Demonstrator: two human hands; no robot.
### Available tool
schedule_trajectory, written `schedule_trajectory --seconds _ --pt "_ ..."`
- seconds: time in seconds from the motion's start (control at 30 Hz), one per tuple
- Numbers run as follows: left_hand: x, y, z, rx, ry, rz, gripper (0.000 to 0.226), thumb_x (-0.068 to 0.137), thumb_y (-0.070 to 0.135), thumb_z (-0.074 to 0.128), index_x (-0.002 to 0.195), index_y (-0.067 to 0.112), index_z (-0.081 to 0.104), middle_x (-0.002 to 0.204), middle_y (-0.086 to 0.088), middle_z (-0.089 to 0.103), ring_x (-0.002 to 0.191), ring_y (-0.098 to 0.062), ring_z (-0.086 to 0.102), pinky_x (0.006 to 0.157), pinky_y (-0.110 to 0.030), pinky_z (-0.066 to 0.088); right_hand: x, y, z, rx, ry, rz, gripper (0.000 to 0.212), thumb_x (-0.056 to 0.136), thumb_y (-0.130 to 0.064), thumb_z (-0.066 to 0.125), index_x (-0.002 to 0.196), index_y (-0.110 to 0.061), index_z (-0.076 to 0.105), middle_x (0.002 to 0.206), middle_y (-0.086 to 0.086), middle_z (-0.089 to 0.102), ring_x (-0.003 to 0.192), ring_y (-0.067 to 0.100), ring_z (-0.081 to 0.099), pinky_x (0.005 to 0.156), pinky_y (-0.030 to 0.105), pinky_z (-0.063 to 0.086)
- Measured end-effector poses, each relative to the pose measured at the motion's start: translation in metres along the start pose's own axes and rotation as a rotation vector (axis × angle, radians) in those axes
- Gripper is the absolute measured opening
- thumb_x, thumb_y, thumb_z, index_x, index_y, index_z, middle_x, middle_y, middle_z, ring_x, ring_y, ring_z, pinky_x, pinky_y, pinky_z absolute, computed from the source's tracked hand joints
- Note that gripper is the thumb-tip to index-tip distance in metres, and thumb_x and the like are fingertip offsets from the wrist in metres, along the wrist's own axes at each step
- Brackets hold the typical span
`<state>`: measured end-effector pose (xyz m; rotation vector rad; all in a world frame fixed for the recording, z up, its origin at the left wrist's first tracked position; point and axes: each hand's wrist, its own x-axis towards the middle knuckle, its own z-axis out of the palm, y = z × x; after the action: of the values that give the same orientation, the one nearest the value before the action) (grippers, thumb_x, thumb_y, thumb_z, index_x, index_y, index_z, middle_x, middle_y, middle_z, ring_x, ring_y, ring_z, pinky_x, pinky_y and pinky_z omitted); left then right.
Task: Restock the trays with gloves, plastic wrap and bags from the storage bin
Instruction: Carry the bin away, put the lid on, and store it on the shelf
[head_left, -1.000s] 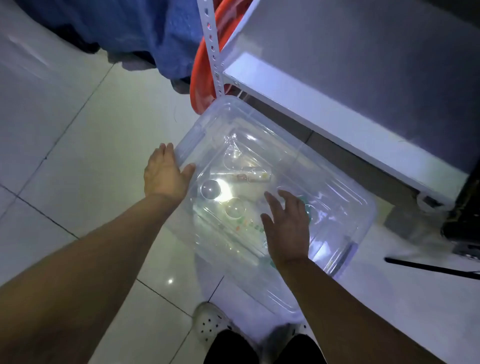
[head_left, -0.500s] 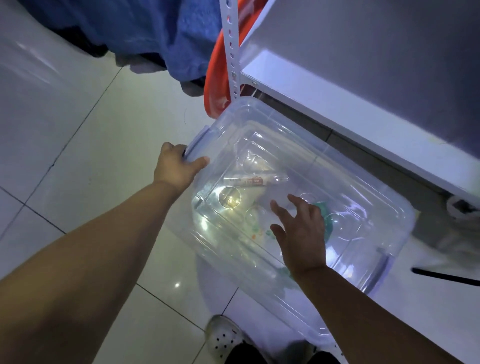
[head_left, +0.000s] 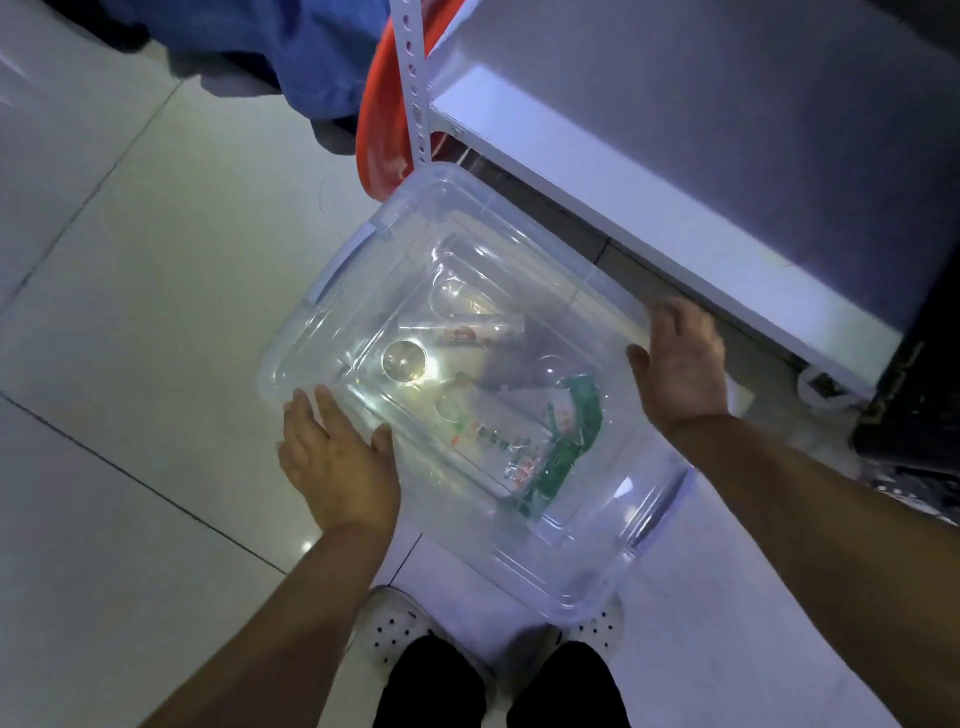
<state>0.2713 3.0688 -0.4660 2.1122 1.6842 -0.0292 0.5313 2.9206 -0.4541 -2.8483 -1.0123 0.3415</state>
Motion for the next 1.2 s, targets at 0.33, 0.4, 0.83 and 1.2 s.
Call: schedule_trajectory --seconds 0.33,0.4,0.83,1.2 --pt "-0.063 0.009 0.018 -0.479 -0.223 -0.685 0.046 0.084 0.017 0.059 0.112 -0.016 0.045 0.114 -0.034 0.055 0.103 -0.045 0.056 0.086 -0.045 0.044 0.005 0.027 -0.016 0.190 -0.306 0.136 0.042 0.093 -0.022 0.054 0.129 -0.004 0.047 0.124 0.019 0.052 0.114 0.031 0.048 0.098 0.039 0.040" --pt "-0.065 0.007 0.008 -0.444 -0.210 -0.661 0.045 0.084 0.019 0.059 0.112 -0.014 0.047 0.117 -0.033 0.055 0.108 -0.045 0.054 0.089 -0.044 0.042 -0.008 0.024 -0.025 0.204 -0.250 0.141 0.037 0.092 -0.022 0.055 0.122 -0.001 0.053 0.118 0.020 0.054 0.110 0.031 0.048 0.094 0.039 0.041" --pt "-0.127 0.051 -0.147 -0.540 -0.042 -0.464 0.026 0.081 0.029 0.061 0.094 0.013 0.045 0.072 0.007 0.049 0.074 -0.025 0.052 0.072 -0.031 0.037 -0.094 0.017 -0.179 0.197 -0.062 0.166 0.025 0.091 -0.016 0.054 0.104 0.005 0.059 0.104 0.028 0.059 0.105 0.040 0.052 0.087 0.042 0.041" --pt "-0.112 0.132 -0.244 -0.667 -0.005 -0.219 0.024 0.083 0.024 0.059 0.101 0.010 0.049 0.073 0.003 0.048 0.065 -0.016 0.048 0.057 -0.026 0.037 -0.117 0.029 -0.279 0.380 -0.028 0.285 0.022 0.094 -0.014 0.047 0.100 0.004 0.057 0.105 0.025 0.057 0.106 0.037 0.048 0.081 0.037 0.039"
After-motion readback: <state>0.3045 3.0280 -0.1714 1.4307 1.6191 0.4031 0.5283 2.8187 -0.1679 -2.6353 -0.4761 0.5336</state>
